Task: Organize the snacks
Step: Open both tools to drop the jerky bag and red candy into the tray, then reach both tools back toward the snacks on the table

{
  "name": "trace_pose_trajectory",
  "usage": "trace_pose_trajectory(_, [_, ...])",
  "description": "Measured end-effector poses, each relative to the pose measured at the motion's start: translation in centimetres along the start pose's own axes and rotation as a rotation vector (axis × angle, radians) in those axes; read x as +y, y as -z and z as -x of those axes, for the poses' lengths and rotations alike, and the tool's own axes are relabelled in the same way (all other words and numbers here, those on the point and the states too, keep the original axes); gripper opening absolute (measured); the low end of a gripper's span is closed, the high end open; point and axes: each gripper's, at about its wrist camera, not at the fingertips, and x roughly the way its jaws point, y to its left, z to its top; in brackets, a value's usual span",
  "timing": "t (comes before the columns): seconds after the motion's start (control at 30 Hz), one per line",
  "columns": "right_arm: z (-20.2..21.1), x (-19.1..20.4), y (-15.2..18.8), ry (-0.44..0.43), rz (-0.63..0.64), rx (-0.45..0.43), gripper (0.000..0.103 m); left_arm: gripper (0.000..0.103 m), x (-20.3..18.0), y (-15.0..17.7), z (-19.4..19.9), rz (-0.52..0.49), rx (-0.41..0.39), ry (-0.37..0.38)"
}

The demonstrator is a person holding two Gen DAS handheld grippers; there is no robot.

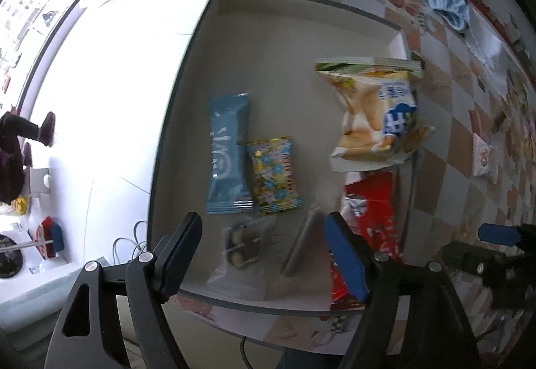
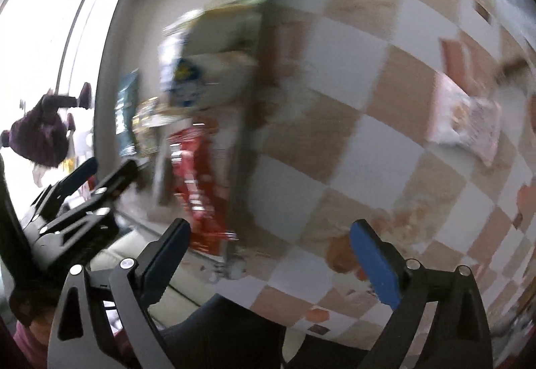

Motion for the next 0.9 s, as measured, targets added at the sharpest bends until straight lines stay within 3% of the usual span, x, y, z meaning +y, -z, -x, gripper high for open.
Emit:
trace_pose_trajectory(0.47, [-2.1, -15.6, 5.4, 0.011, -0.497, 0.057, 0.097, 0.079, -6.0, -0.4, 1.3, -0.143, -0.017, 0.003])
trace_pose_trajectory(0.9, [-3.6, -20.8, 10.1, -0.044, -0.612, 0.068, 0.097, 0.079, -16.1, -0.6, 2.0, -0.359, -0.011, 0.053])
